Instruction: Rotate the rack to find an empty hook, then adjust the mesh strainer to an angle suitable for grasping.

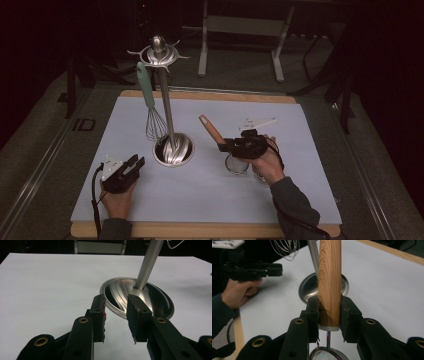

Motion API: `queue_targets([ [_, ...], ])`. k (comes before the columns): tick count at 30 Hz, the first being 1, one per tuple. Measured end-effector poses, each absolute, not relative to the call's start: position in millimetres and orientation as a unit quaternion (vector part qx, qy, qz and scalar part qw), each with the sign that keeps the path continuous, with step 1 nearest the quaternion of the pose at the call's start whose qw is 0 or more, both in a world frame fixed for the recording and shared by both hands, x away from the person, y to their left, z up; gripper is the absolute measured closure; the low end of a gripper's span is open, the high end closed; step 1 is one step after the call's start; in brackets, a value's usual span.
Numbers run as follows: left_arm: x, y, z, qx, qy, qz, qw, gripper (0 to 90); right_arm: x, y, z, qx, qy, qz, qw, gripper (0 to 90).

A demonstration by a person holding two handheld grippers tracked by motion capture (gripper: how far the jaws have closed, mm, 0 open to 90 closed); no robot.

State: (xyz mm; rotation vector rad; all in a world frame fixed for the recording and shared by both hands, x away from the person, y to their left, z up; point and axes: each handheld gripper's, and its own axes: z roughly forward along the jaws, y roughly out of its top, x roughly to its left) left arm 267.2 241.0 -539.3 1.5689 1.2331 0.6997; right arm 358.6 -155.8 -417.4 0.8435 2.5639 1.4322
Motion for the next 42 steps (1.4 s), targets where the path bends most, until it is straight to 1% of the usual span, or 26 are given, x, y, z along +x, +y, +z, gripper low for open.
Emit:
queue_targets([
  [19,267.4,241.0,-539.2,0.647,0.508,0.287,0.490,68.6,355.4,-143.4,-404.8,0.240,0.836,0.490,0.051,70.8],
  [27,267.4,241.0,-539.2,0.648,0.508,0.288,0.489,68.5,357.4,-139.2,-405.7,0.230,0.834,0.499,0.052,70.8],
  [42,267.3,240.5,-539.3,0.646,0.508,0.288,0.491,68.4,357.7,-135.0,-401.3,0.198,0.827,0.522,0.069,70.7],
])
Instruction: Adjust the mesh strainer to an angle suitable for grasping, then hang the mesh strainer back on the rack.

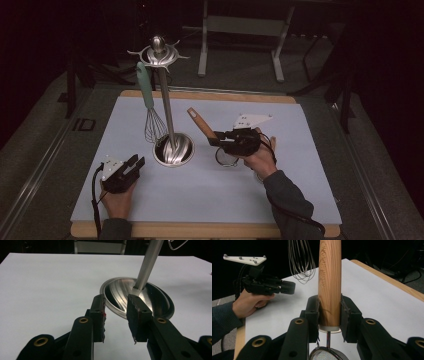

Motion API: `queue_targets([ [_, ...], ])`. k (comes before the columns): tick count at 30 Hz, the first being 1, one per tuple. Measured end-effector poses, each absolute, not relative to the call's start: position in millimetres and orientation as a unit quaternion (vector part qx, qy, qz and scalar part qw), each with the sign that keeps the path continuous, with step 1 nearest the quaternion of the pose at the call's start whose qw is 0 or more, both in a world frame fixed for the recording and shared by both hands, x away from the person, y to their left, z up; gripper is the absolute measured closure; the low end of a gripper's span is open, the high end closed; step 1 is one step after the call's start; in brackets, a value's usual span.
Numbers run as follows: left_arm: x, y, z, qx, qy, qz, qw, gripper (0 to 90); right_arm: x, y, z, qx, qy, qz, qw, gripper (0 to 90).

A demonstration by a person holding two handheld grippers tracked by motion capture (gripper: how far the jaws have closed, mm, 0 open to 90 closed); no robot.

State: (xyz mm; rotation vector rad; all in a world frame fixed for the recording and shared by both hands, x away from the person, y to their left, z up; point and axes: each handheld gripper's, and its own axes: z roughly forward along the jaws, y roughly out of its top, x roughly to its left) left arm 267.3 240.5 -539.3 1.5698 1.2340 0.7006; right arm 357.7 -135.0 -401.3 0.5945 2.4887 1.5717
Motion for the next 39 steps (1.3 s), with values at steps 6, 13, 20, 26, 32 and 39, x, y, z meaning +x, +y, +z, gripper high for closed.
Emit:
queue_targets([
  [6,267.5,240.9,-539.3,0.646,0.508,0.287,0.491,68.4,358.1,-131.9,-399.5,0.188,0.825,0.528,0.071,70.8],
  [13,267.5,240.8,-539.3,0.647,0.508,0.287,0.491,68.4,356.4,-127.8,-393.6,0.175,0.822,0.536,0.076,70.7],
  [20,267.3,241.1,-539.2,0.647,0.509,0.286,0.491,68.3,356.4,-125.1,-385.7,0.169,0.818,0.544,0.082,70.7],
  [26,267.2,240.9,-539.2,0.646,0.508,0.287,0.492,68.3,356.1,-121.9,-381.5,0.156,0.817,0.548,0.086,70.8],
  [32,267.1,240.9,-539.3,0.646,0.508,0.288,0.492,68.2,356.8,-119.7,-374.0,0.140,0.815,0.555,0.086,70.8],
  [39,267.0,240.9,-539.3,0.646,0.508,0.287,0.492,68.1,358.2,-120.0,-365.9,0.129,0.809,0.568,0.083,70.7],
])
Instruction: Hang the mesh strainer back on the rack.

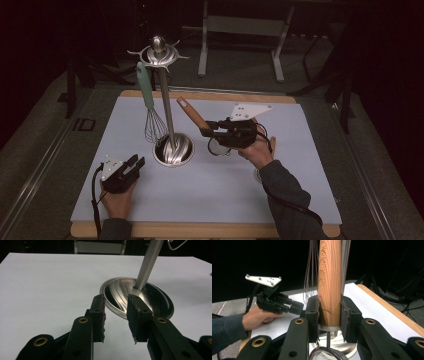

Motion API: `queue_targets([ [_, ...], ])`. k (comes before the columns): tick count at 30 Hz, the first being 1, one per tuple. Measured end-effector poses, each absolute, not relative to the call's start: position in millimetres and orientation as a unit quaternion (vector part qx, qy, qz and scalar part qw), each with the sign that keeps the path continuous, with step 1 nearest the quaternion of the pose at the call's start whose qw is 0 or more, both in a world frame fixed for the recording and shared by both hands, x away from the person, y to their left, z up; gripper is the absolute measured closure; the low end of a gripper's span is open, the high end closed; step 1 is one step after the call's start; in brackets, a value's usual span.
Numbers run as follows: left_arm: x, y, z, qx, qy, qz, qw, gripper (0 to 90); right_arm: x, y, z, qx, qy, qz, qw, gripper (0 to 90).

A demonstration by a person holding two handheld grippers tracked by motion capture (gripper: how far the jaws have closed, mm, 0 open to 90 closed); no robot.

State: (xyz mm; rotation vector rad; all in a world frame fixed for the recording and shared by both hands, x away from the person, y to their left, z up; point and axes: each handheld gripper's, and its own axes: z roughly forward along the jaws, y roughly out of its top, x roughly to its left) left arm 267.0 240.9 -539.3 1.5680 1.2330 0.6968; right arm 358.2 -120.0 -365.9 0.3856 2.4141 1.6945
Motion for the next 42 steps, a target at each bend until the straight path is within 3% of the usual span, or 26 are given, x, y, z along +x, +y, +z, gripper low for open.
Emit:
queue_targets([
  [28,266.8,240.7,-539.3,0.646,0.508,0.288,0.492,67.9,356.6,-122.0,-310.0,0.093,0.776,0.615,0.105,70.7],
  [42,266.8,241.2,-539.2,0.646,0.508,0.288,0.492,67.9,357.0,-100.6,-293.7,0.079,0.774,0.619,0.106,70.7],
])
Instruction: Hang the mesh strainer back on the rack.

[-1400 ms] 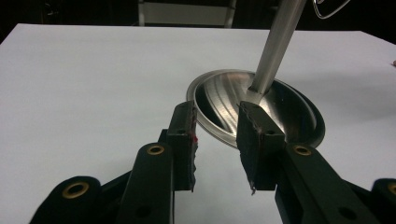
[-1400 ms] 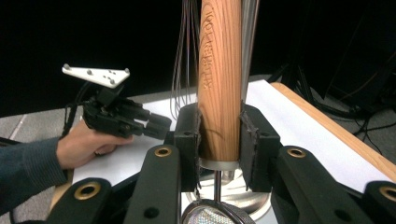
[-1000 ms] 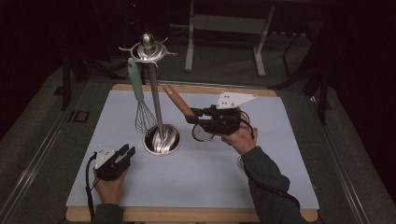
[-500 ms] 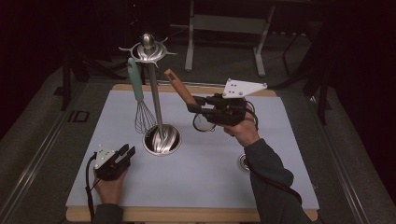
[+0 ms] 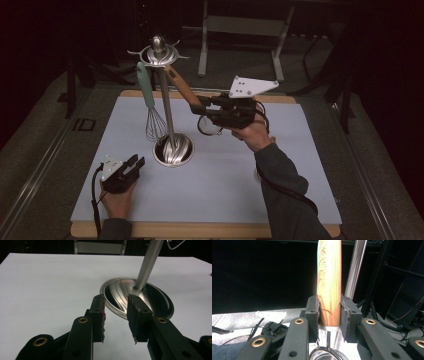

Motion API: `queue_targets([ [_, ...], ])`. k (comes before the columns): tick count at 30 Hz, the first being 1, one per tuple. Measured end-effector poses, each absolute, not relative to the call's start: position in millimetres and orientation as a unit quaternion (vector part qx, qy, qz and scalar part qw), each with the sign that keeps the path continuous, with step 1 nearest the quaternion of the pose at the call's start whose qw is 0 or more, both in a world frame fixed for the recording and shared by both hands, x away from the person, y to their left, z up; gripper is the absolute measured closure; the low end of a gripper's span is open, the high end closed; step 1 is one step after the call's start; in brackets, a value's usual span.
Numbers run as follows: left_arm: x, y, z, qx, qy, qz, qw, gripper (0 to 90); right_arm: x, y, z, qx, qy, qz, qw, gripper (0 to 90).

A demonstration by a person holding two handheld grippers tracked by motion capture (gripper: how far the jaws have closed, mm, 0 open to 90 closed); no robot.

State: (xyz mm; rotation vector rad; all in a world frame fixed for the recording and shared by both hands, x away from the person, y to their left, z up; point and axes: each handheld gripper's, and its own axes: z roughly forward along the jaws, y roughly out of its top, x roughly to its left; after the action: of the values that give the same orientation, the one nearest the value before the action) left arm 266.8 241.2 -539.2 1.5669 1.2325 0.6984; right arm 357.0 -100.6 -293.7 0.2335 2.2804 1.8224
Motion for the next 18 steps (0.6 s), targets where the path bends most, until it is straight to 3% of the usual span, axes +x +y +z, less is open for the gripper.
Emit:
queue_targets([
  [18,266.8,241.0,-539.2,0.646,0.508,0.287,0.493,67.9,367.2,-86.0,-294.9,0.103,0.781,0.604,0.124,70.4],
])
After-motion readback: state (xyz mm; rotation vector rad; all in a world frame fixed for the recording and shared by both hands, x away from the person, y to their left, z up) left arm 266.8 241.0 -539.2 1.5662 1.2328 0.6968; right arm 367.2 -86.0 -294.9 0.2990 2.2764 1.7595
